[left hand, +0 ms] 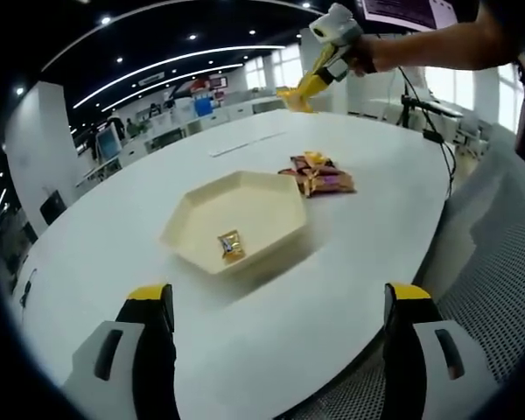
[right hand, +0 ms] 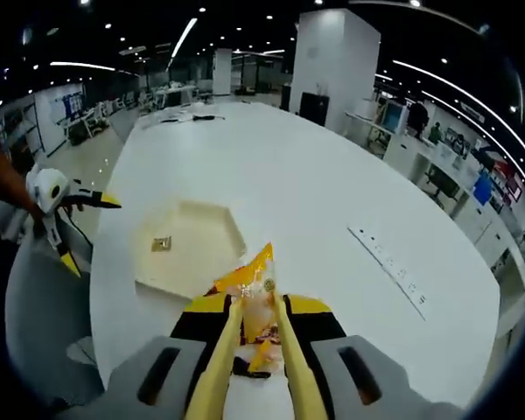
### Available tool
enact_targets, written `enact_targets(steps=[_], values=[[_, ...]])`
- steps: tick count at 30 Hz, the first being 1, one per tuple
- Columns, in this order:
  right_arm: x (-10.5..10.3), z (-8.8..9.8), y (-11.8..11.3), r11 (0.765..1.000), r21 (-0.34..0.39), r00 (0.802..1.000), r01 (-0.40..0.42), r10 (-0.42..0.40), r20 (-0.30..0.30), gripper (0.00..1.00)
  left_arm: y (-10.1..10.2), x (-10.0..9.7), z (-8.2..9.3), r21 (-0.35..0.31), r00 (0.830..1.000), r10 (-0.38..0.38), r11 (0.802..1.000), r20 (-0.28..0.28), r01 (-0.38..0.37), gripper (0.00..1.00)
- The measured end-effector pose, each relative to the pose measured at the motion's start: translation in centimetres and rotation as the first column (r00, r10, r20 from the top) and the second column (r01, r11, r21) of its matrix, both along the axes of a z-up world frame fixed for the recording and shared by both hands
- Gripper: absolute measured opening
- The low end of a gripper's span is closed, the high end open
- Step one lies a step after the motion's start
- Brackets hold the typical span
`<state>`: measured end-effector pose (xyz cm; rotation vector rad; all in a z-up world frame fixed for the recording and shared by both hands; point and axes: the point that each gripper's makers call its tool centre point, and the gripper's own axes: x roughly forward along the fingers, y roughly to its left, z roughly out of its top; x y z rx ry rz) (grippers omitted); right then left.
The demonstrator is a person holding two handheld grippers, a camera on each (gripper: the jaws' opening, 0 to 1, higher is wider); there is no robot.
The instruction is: Place the target food into the container with the food tongs after gripping and lifting it, then release it inside without dropping or visibly crushing the food.
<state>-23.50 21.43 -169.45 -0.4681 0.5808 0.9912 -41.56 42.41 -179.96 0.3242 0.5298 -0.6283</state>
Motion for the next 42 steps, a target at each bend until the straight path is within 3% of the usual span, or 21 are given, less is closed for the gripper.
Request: enact_targets(steps=[7,13,26,35,42], values=[[-0.1,0.6,3.4,0.999,0.003,0.999,-0.052,0.052,0.014,0.22,0.0,0.0,-0.2,-0.002,1.0,-0.006,1.0,-0.008,0.006,0.96],[-0.5,0.4,6.7,0.994,-0.013,0.994,-0.11,0.11,0.017,0.22,-0.7,-0.3,-0.2,-0.012,0.999,-0.04,0.999,-0.01,0.04,0.99],[-1.9,-0.5,13.5,0.974,-0.029,0.975,-0.224,0.224,0.009,0.23,-0.6,-0.4,-0.3,-0.02,0.999,-0.035,0.999,-0.022,0.034,0.99],[-2.5,-0.8,16.3,0.961,0.008,0.961,-0.275,0.275,0.022,0.26,-0.3,-0.1,-0.1,-0.021,1.0,-0.014,1.0,-0.011,0.014,0.99],[-2.9,-1.5,17.0,0.955,0.004,0.954,-0.298,0.297,0.047,0.27,-0.1,-0.1,0.0,-0.024,1.0,-0.006,1.0,-0.005,0.006,0.99]])
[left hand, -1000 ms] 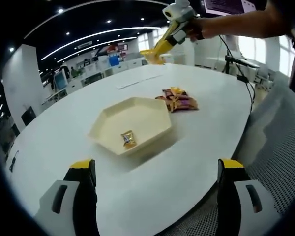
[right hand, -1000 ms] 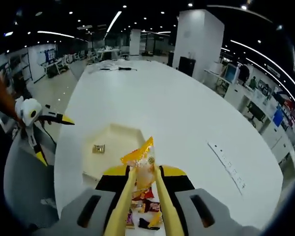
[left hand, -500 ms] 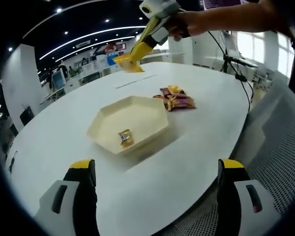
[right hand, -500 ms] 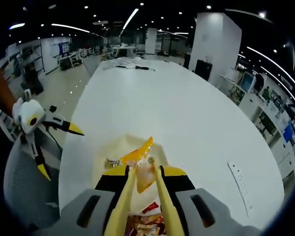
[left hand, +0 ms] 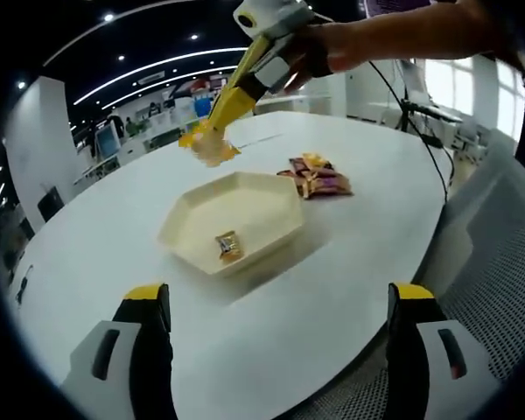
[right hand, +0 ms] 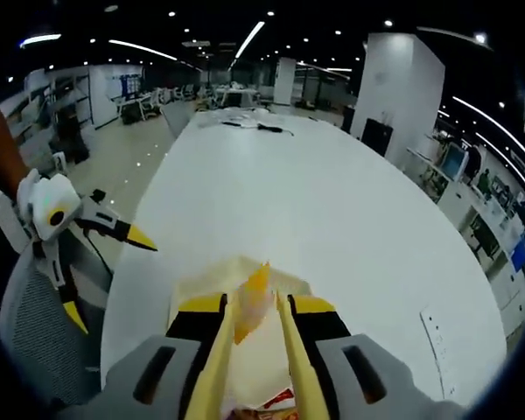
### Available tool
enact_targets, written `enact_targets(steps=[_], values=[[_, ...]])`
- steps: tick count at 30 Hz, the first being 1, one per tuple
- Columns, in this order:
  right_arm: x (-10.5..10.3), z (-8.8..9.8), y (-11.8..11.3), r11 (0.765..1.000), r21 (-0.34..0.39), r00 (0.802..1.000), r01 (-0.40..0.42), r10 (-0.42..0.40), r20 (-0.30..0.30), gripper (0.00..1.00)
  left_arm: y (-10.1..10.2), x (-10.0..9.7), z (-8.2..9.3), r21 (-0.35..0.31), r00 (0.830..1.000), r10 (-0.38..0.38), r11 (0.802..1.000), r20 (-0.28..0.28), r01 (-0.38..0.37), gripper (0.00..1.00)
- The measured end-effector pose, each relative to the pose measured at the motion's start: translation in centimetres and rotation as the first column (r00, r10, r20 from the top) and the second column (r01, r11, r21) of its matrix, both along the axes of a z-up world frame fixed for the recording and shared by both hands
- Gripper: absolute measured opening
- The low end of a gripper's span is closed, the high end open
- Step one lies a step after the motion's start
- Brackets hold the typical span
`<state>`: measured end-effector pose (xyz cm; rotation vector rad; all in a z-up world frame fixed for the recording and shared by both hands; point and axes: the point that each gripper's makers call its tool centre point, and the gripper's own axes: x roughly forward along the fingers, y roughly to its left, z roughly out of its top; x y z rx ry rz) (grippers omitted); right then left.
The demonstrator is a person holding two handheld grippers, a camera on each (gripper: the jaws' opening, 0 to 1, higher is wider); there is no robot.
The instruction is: Place the target food into the container with the food tongs after gripping and lifting it, then release it inside without dropping or visibly crushing the food.
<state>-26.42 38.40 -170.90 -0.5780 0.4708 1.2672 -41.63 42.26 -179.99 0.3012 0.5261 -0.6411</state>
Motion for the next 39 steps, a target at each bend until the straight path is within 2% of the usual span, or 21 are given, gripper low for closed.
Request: enact_targets(steps=[2,7,11,25,31,33,35,39], values=[[0.3,0.2,0.1,1.0,0.02,1.0,0.007,-0.007,0.015,0.27,0.1,0.0,0.0,0.004,1.0,0.002,1.0,0.001,-0.002,0.99],[0.2,0.7,0.0,0.998,0.066,1.0,0.02,-0.019,-0.018,0.27,0.1,0.1,0.0,0.004,1.0,0.006,1.0,0.003,-0.006,0.99],[0.3,1.7,-0.2,0.992,0.119,0.999,0.04,-0.037,-0.032,0.28,0.2,0.1,0.0,0.005,1.0,0.009,1.0,0.006,-0.009,0.99],[-0.3,4.0,-2.3,0.986,0.156,0.998,0.057,-0.053,-0.03,0.28,0.3,0.3,0.3,0.004,1.0,0.01,1.0,0.022,-0.01,0.99],[-0.5,5.1,-4.0,0.983,0.169,0.998,0.065,-0.064,-0.01,0.27,0.4,0.3,0.3,0.006,1.0,0.013,1.0,0.023,-0.013,0.99],[-0.5,5.6,-4.6,0.978,0.195,0.997,0.079,-0.077,-0.017,0.27,0.5,0.3,0.3,0.006,1.0,0.017,1.0,0.022,-0.017,0.99],[-0.5,5.7,-5.3,0.978,0.192,0.997,0.08,-0.081,-0.003,0.26,0.5,0.3,0.2,0.006,1.0,0.019,1.0,0.019,-0.019,0.99],[-0.7,5.6,-7.1,0.976,0.195,0.995,0.098,-0.098,-0.012,0.26,0.4,0.2,0.1,0.009,1.0,0.013,1.0,0.011,-0.013,0.98]])
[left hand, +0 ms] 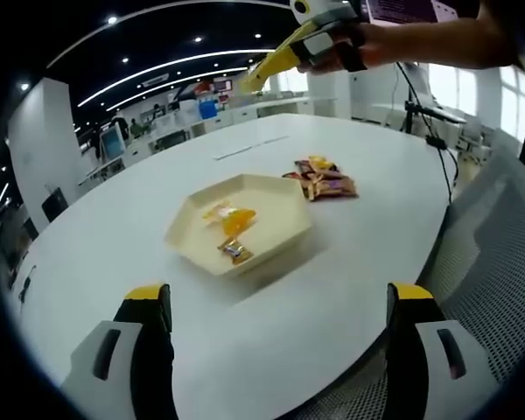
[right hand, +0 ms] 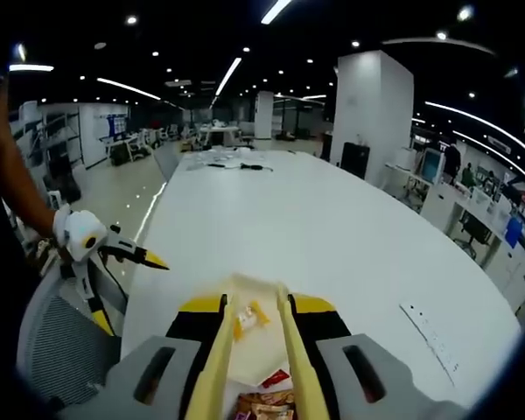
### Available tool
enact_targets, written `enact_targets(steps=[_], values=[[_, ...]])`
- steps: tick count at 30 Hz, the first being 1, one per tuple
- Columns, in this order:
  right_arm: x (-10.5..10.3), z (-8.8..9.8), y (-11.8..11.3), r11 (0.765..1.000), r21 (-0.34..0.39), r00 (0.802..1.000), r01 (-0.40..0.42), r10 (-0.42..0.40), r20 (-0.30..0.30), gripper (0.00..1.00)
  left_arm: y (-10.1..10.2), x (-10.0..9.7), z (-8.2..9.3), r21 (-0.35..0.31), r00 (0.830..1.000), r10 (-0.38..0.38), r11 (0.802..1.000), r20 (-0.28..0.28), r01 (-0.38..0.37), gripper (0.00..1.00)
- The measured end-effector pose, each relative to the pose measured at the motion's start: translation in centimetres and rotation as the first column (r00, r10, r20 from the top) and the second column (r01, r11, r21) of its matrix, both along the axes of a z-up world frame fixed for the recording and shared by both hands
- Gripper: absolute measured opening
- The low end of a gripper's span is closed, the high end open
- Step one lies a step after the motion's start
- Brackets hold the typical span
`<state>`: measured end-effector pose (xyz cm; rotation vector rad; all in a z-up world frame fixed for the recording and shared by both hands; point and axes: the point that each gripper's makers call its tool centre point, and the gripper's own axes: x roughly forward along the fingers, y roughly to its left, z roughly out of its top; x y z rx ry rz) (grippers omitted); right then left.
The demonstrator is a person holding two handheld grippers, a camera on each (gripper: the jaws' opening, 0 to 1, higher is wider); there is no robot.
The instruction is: Place the target food into the container with the food tongs after gripping and lifting it, then release it inside without dropping or visibly crushing the food.
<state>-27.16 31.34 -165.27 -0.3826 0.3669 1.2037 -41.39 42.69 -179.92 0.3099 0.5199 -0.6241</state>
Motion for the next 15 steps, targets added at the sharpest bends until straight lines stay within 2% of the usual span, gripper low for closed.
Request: enact_targets(steps=[8,15], values=[[-0.2,-0.1,-3.7,0.999,-0.006,0.999,0.049,-0.049,0.021,0.26,0.0,0.0,0.0,0.006,1.0,-0.003,1.0,0.004,0.003,0.97],[-0.8,-0.1,-6.4,0.997,-0.016,0.997,0.074,-0.074,0.014,0.26,0.1,0.1,0.0,0.008,1.0,-0.002,1.0,0.006,0.002,0.97]])
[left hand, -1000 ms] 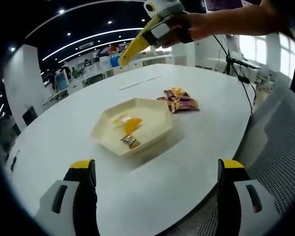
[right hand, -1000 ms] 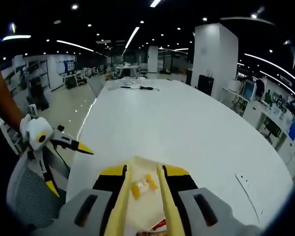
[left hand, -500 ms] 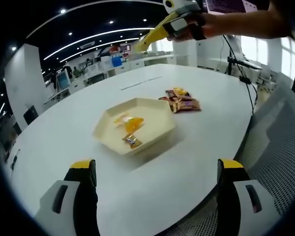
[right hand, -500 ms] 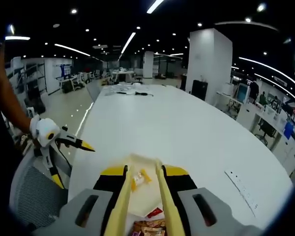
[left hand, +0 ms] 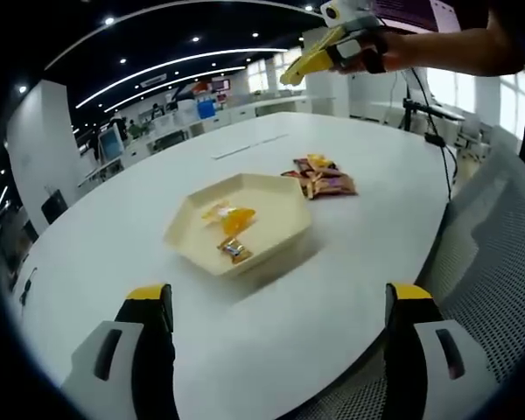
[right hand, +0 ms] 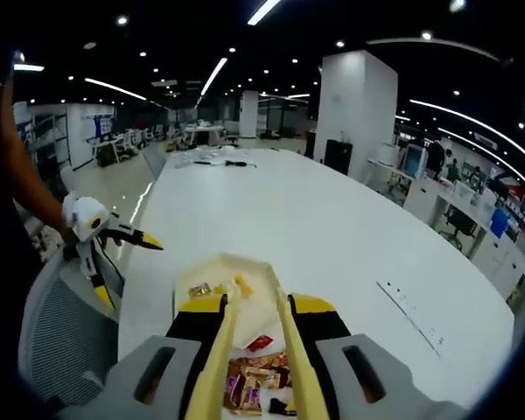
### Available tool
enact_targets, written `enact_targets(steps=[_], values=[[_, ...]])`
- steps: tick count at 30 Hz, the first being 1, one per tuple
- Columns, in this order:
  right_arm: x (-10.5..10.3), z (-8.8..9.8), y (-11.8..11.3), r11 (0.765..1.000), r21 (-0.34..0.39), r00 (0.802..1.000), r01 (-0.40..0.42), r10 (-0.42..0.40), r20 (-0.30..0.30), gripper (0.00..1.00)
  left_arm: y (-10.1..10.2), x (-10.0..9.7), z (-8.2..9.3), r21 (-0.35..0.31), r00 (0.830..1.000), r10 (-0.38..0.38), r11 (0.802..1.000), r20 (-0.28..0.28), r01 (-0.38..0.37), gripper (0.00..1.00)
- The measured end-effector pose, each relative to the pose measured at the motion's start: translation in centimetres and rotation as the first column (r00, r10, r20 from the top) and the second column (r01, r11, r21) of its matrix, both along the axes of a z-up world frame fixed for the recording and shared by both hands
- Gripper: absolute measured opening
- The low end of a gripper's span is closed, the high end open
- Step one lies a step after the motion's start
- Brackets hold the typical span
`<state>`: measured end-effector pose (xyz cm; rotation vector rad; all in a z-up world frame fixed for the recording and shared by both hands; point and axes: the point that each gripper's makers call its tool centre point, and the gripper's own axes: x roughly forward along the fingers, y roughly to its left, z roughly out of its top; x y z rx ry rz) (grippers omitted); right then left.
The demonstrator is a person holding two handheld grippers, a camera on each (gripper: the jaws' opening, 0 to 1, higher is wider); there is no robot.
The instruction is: Place the target food into the container with the food tongs after gripping and lifting it, then release it inside without dropping or visibly crushing the food.
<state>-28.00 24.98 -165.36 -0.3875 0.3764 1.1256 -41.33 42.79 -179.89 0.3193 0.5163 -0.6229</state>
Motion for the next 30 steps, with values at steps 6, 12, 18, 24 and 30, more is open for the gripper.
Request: enact_targets(steps=[6,12,18,24,30], values=[[-0.3,-0.3,-1.6,1.0,0.0,1.0,0.022,-0.022,-0.017,0.26,0.1,0.0,-0.1,0.003,1.0,0.006,1.0,-0.003,-0.006,0.97],[-0.4,-1.0,-3.4,0.999,-0.016,0.999,0.052,-0.052,-0.011,0.27,0.0,0.1,0.0,0.004,1.0,0.008,1.0,-0.001,-0.008,0.96],[-1.0,-1.5,-4.3,0.998,-0.039,0.999,0.043,-0.043,0.004,0.27,0.1,0.0,-0.1,0.005,1.0,0.01,1.0,-0.003,-0.01,0.96],[-1.4,-2.9,-5.4,0.997,-0.056,0.998,0.057,-0.058,-0.019,0.27,0.0,0.0,-0.1,0.007,1.0,0.006,1.0,-0.003,-0.006,0.96],[-1.1,-5.8,-6.0,0.993,-0.082,0.995,0.081,-0.085,-0.044,0.27,-0.2,-0.1,-0.2,0.006,1.0,-0.003,1.0,-0.016,0.003,0.96]])
